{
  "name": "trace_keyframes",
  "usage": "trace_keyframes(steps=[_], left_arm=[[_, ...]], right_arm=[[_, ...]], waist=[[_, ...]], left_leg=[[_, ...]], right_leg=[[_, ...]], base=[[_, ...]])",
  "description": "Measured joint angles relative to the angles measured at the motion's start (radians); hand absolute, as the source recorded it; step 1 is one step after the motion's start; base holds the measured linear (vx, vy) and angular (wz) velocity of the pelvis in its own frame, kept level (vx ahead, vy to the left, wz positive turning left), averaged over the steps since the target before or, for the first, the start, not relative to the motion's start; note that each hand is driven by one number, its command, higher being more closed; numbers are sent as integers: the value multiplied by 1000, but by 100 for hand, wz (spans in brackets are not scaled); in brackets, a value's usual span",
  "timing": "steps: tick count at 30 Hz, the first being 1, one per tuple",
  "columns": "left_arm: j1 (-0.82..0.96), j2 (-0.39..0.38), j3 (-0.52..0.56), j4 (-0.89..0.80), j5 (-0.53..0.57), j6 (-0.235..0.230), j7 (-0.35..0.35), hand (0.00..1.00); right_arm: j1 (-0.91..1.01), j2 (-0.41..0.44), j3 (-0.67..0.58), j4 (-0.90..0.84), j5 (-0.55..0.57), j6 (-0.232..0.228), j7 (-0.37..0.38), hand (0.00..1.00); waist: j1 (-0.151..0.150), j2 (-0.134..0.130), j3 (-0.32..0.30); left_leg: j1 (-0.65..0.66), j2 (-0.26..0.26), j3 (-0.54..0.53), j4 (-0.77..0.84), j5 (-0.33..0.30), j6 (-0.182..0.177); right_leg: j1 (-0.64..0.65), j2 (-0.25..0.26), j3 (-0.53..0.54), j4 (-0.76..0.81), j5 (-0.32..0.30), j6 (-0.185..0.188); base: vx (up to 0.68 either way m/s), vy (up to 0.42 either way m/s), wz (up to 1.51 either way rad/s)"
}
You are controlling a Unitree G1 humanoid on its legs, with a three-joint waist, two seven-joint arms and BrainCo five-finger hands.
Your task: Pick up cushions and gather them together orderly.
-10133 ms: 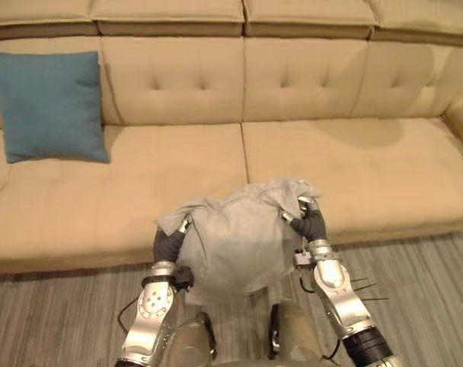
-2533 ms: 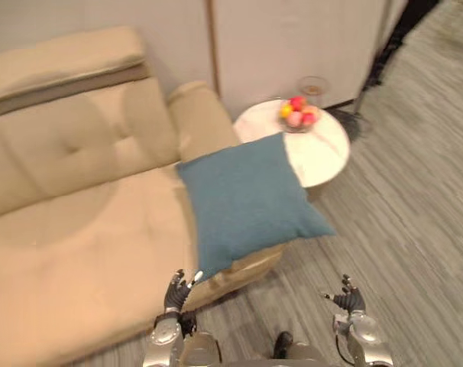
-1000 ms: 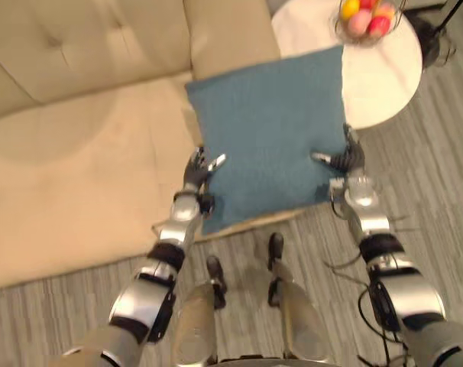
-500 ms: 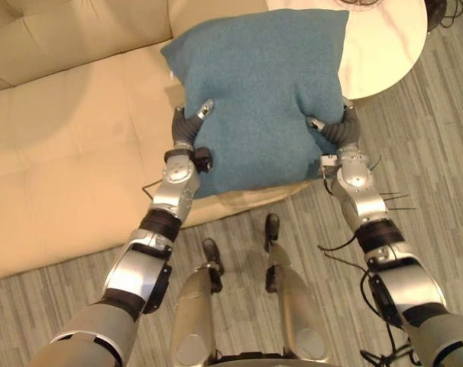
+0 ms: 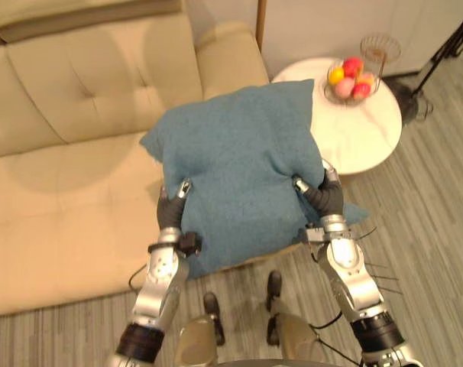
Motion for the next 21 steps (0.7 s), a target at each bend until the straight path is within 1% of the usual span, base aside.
trace_keyframes(steps=[1,2,4,5,6,7,8,9,10,11,12,13,14,15,16,17,18,19,20,21], left_arm=[[39,-1,5,-13,15,-9,-1,100],[64,-1,13,-13,19,-19,-1,100],[74,0,18,-13,21,-21,-1,100],[74,1,18,-13,23,-20,-1,100],[73,1,18,-12,30,-20,-1,100],[68,1,19,-5,31,-19,-4,100],[60,1,20,7,33,-18,-7,100],[54,2,20,18,39,-14,-8,100],[51,3,21,35,40,-10,-8,100],[66,2,21,58,41,-1,-8,100],[75,2,21,58,41,4,-8,100],[82,2,22,57,43,5,-8,100],[85,-1,30,53,51,5,-8,100],[86,-6,50,30,51,3,-8,100],[83,-14,53,31,51,2,-8,100],[83,-36,55,26,51,3,-8,100],[90,-47,55,27,50,10,-9,100],[91,-53,50,27,50,15,-10,100],[91,-54,43,26,50,17,-20,100],[92,-59,31,32,49,19,-30,100]], right_arm=[[16,0,14,-9,-18,-11,13,100],[16,0,31,-10,-36,-15,20,100],[15,4,43,-9,-58,-16,20,100],[16,8,44,-9,-70,-16,20,100],[16,11,44,-9,-78,-15,20,100],[15,9,43,-8,-80,-15,20,100],[12,8,43,3,-82,-15,20,100],[14,11,43,17,-85,-15,19,100],[14,18,43,46,-89,-15,19,100],[14,29,45,105,-103,-15,19,100],[14,31,49,119,-109,-15,19,100],[13,30,53,127,-109,-15,19,100],[4,26,60,127,-109,-15,19,100],[-31,20,66,127,-109,-16,22,100],[-42,13,66,130,-109,-16,24,100],[-75,-3,66,154,-109,-16,27,100],[-88,-5,63,196,-109,-12,27,100],[-85,-7,56,209,-110,-10,27,100],[-84,-11,46,219,-111,-9,27,100],[-77,-13,30,220,-118,-9,27,100]], waist=[[9,-3,-24],[10,-3,-38],[20,-4,-43],[30,-4,-44],[33,-5,-44],[32,-5,-44],[28,1,-40],[18,-1,-39],[7,-9,-36],[16,-22,-40],[23,-24,-41],[39,-25,-41],[53,-18,-48],[73,-4,-57],[73,14,-54],[72,62,-41],[69,70,-41],[63,66,-40],[58,43,-29],[56,29,-23]], left_leg=[[17,-3,7,-10,0,0],[27,-10,10,-14,1,0],[28,-16,20,-10,1,1],[16,-16,22,2,1,1],[-11,-15,19,26,2,4],[-51,-16,9,55,18,28],[-76,-1,-14,60,30,46],[-75,-3,-32,64,30,46],[-76,-14,-68,75,35,52],[-78,-31,-117,104,36,53],[-84,-37,-134,113,39,49],[-106,-45,-163,120,51,45],[-153,-50,-205,105,95,34],[-219,-44,-237,27,179,13],[-232,-37,-251,10,197,7],[-248,7,-282,-74,255,-11],[-238,31,-238,-148,237,-17],[-240,43,-189,-165,172,-23],[-262,41,-118,-116,152,-12],[-281,34,-55,-2,147,0]], right_leg=[[8,0,6,0,0,0],[15,-2,11,0,0,0],[7,-10,25,12,0,1],[-12,-15,31,38,1,3],[-43,-20,35,76,3,7],[-79,-23,57,97,35,64],[-128,-28,84,284,-107,69],[-153,-39,84,425,-192,31],[-160,-55,87,583,-272,24],[-134,-64,112,755,-353,45],[-110,-63,114,766,-371,46],[-83,-61,110,727,-399,41],[-68,-49,103,619,-422,44],[-60,-26,72,464,-425,39],[-66,-14,58,444,-412,36],[-76,33,8,397,-355,7],[-77,42,-35,375,-325,-15],[-74,28,-63,363,-310,-31],[-78,-8,-99,359,-307,-36],[-85,-50,-120,360,-303,-43]], base=[[49,53,-10],[11,48,-10],[-46,51,-12],[-113,70,-11],[-156,90,0],[-202,76,21],[-168,55,46],[-126,-4,80],[-114,-53,119],[-122,-101,115],[-180,-160,104],[-216,-186,90],[-335,-261,99],[-249,-185,80],[-308,-174,71],[-323,-130,72],[-440,-170,95],[-344,-116,107],[-365,-66,107],[-299,-24,101]])
